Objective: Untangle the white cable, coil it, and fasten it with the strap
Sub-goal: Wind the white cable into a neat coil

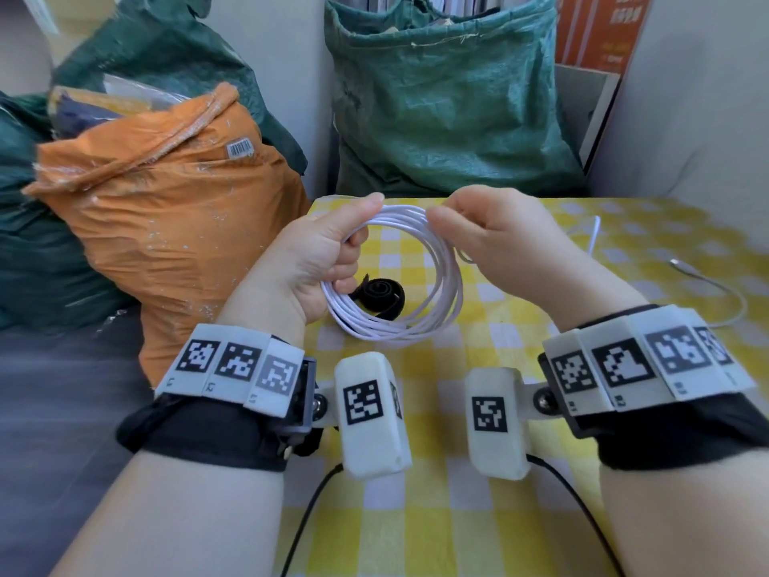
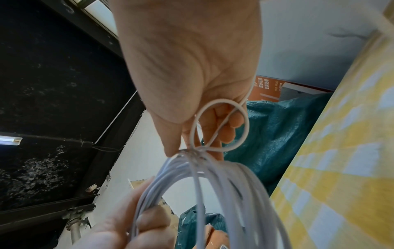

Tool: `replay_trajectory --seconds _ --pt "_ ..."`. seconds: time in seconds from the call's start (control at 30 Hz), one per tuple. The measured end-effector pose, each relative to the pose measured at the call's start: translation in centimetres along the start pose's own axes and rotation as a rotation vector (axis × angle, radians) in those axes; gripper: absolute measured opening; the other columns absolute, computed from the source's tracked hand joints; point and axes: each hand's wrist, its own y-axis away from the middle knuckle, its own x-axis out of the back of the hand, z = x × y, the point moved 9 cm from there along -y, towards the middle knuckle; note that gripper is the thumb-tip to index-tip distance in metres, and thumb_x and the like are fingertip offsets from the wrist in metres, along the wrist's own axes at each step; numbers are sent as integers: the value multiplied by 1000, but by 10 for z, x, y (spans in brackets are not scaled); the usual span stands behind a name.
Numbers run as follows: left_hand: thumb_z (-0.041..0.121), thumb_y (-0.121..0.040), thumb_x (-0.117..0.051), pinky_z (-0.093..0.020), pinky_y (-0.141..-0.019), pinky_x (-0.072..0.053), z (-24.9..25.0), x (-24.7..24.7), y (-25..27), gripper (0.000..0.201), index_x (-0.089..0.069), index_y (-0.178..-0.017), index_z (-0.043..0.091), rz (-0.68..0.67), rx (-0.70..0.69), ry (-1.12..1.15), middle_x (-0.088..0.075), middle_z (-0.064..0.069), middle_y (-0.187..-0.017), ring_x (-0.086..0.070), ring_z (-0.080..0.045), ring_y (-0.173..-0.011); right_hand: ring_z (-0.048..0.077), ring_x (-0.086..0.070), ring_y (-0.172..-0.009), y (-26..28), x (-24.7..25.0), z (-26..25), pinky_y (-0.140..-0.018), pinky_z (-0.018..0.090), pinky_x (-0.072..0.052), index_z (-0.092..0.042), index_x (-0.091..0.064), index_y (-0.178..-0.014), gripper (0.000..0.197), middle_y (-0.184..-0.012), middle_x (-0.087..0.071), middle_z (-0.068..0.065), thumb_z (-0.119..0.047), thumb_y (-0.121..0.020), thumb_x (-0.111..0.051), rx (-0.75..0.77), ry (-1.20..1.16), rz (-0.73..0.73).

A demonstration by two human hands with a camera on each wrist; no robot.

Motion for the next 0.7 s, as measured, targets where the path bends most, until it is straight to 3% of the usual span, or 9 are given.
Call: replay_trajectory --seconds 0.07,0.27,0.37,0.43,0.5,0.6,0.7 --pt "38 -86 -63 -22 -41 -14 0 2 0 45 -36 -55 19 31 -3 12 -19 8 -37 -15 -7 -32 3 -45 -53 -1 -2 5 -50 21 -35 -21 -61 -78 26 -60 -53 -10 -41 -92 -53 -28 48 -3" --pt "39 -85 -64 -19 -38 -17 1 18 -2 43 -37 -58 20 124 -11 76 -21 8 -38 -16 -7 -32 19 -43 -52 -1 1 21 -56 28 -36 -5 -70 -85 43 -56 -49 4 -46 -90 -54 -127 160 -41" --pt "40 -84 -64 -18 -37 -18 -1 22 -3 42 -39 -58 20 157 2 129 -21 9 -37 -16 -8 -32 13 -55 -59 0 1 20 -53 23 -41 -19 -70 -86 12 -68 -61 -6 -21 -89 -58 -114 198 -47" --pt "41 -84 -64 -18 -36 -18 -3 24 -4 42 -39 -58 20 171 17 188 -20 9 -37 -15 -8 -32 11 -63 -66 0 -1 22 -54 24 -49 -26 -65 -86 25 -80 -67 -7 -3 -85 -54 -114 204 -83" --pt "42 -85 -64 -19 -36 -17 -4 25 -4 43 -39 -58 20 173 31 258 -19 9 -37 -14 -8 -32 8 -63 -65 2 -4 26 -56 25 -52 -26 -63 -89 34 -80 -65 -8 5 -83 -52 -145 187 -125" --pt "44 -86 -62 -18 -35 -17 -6 27 -6 44 -40 -57 19 191 27 379 -19 8 -37 -15 -8 -31 11 -61 -76 3 -11 25 -77 30 -54 -24 -60 -105 43 -82 -62 -10 10 -78 -56 -121 149 -177" --pt "46 -87 -59 -18 -33 -18 -5 26 -7 45 -40 -56 20 195 13 489 -19 8 -35 -16 -7 -29 10 -63 -83 5 -22 19 -63 28 -57 -26 -53 -113 49 -90 -61 -11 8 -79 -57 -86 70 -244"
